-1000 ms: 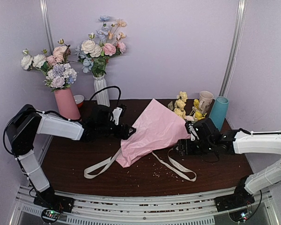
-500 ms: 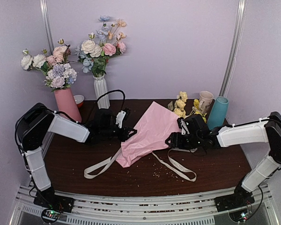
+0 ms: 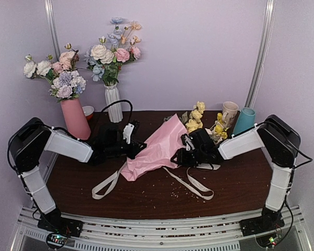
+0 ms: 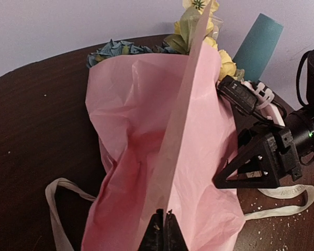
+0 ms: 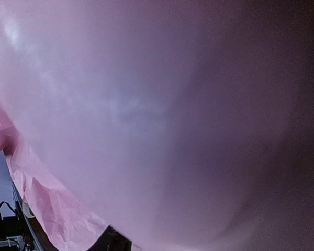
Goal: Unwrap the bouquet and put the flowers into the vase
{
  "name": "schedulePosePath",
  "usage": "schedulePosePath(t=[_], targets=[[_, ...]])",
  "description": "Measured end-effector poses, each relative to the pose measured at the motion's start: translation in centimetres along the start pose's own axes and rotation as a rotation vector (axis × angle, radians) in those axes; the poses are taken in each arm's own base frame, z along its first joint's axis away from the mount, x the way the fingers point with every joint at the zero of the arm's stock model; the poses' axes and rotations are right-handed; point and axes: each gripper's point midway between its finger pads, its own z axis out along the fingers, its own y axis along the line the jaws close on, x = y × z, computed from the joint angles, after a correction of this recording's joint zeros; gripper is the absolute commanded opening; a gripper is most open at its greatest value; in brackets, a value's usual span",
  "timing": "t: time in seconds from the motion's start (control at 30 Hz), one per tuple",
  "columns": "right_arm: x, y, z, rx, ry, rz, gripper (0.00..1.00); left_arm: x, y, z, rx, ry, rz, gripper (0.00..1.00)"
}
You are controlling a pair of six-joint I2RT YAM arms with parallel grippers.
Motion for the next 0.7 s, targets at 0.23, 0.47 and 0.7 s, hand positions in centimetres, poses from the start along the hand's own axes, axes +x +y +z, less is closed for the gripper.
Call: schedulePosePath(t=[0.23,0.47,0.7], targets=[[-2.7,2.7,3.6,-0.096,-0.015,-0.013,0.44,-1.0,1.7,-1.4,-0.094,-0.020,0.022,0.00],[-3.7,3.9,3.5,-0.129,-0.009,-0.056,0.52,-0.8,2.0,-1.5,-0.106,-0.009,0.046,0.00],[-2.8,4.9,-5.7,-0.148,-0.009,-0.129,0.62,-0.3,-0.3,-3.0,-0.004,-0.010,0.076,0.00]])
